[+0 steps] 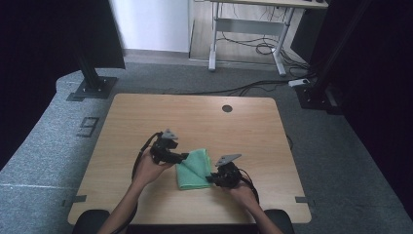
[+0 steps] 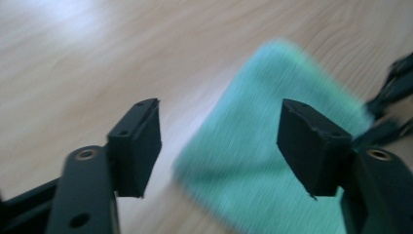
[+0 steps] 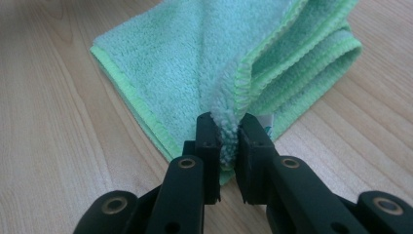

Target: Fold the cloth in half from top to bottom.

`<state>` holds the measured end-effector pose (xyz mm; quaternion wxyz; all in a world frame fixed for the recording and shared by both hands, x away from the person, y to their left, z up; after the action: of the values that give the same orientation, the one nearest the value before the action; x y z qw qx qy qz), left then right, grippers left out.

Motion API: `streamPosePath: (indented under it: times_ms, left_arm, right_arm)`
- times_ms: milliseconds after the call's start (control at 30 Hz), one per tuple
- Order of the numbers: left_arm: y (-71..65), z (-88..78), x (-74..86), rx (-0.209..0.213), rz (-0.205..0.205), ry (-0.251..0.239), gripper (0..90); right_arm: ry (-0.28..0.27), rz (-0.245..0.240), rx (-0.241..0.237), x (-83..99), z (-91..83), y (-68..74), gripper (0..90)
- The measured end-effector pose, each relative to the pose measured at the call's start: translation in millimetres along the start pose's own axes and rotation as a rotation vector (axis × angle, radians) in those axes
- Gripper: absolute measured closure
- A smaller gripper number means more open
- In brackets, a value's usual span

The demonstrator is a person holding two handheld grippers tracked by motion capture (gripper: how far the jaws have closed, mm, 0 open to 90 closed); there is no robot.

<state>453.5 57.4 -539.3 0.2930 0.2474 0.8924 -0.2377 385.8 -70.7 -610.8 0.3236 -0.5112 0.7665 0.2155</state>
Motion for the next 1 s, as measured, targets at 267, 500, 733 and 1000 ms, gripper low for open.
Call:
streamPosePath:
  times_ms: [267,500,733,1000]
  left_arm:
    - [-30.9,29.1,-30.4,0.054,0.036,0.074,47.4]
    - [-32.2,51.6,-32.8,0.028,0.04,0.149,55.3]
    - [-34.1,59.1,-29.0,0.032,0.028,0.183,54.6]
    - [-31.1,58.9,-19.9,0.019,0.032,0.249,71.4]
  right_arm:
    - [-0.021,0.022,-0.009,1.7,0.2,-1.3,79.6]
    - [-0.034,0.033,-0.015,2.0,0.3,-1.9,79.6]
    - [-0.038,0.039,-0.02,2.4,0.2,-1.8,79.5]
    - [-0.039,0.045,-0.025,2.6,0.0,-1.7,79.5]
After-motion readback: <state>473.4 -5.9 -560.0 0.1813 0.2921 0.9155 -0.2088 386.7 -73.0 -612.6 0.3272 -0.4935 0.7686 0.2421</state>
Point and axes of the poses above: each handheld gripper's, and its own axes: z roughly forward along the jaws, x roughly out of its underside, y roughly to its left, the point moved 10 cm from there along z, roughly forward along the jaws, and after that the axes turned 15 degrees about -z, right-handed, at the moved point
